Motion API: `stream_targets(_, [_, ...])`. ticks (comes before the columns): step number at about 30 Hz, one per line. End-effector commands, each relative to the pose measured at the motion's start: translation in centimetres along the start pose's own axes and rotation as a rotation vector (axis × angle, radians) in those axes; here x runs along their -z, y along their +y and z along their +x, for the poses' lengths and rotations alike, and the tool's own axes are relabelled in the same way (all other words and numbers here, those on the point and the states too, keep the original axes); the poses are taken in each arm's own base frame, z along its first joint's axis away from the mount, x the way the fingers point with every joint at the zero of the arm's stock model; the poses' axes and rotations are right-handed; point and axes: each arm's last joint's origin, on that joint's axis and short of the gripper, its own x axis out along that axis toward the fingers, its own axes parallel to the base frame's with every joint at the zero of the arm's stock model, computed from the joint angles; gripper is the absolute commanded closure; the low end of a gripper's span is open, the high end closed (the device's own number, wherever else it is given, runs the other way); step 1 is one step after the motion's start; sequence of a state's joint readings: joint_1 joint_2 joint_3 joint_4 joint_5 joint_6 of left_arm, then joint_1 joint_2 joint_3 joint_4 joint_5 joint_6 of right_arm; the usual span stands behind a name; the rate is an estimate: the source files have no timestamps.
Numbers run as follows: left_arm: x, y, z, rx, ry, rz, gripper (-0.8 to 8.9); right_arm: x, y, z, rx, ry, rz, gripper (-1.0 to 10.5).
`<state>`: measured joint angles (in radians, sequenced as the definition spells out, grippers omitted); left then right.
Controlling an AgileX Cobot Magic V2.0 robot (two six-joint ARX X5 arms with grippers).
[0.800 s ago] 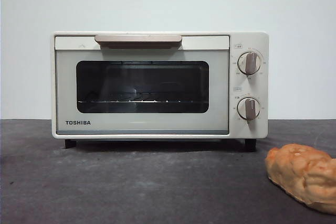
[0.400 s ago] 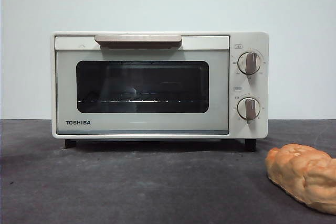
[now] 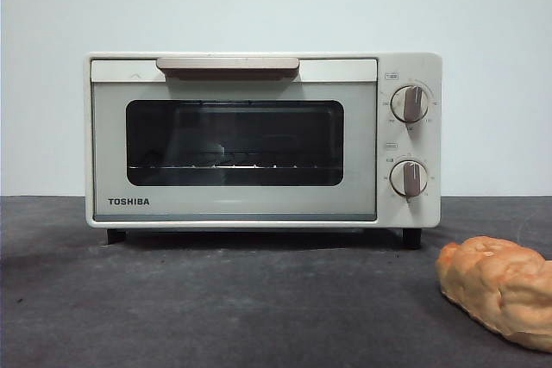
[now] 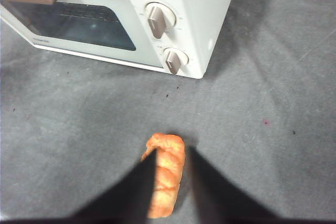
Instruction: The left arm flap open the oven, the right arm pick bread and place it into oven, the left arm flap close the oven
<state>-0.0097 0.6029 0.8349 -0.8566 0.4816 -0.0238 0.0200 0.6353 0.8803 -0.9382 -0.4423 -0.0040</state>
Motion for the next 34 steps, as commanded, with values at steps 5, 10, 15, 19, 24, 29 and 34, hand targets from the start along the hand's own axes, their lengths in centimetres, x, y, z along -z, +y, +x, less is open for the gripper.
stream_targets(5, [-0.5,-0.2,-0.3,0.008,-0.017,0.025,7.98,-0.2,0.6,-0.1,-0.038,0.014,-0.016,6.1])
stream_targets(10, [-0.5,-0.2,-0.3,0.008,-0.017,0.025,7.98,-0.2,0.7,0.4,-0.062,0.061,0.002,6.1])
stream_targets(15, [-0.5,-0.2,-0.3,0.008,-0.016,0.022,7.98,-0.1,0.8,2.0,-0.092,0.14,0.03,6.1])
stream_targets(19, [-0.5,-0.2,-0.3,0.008,-0.016,0.022,7.98,0.7,0.6,4.0,-0.092,0.197,0.05,6.0])
stream_targets(24, [-0.5,-0.2,-0.3,0.008,-0.017,0.022,7.98,2.9,0.6,7.6,-0.113,0.26,0.093,5.6])
stream_targets(29, [-0.5,-0.2,-0.3,0.008,-0.017,0.022,7.98,4.9,0.9,10.4,-0.074,0.299,0.099,5.6])
stream_targets(34, [-0.5,-0.2,-0.3,0.008,-0.017,0.023,7.98,5.8,1.7,12.5,-0.022,0.327,0.063,5.6])
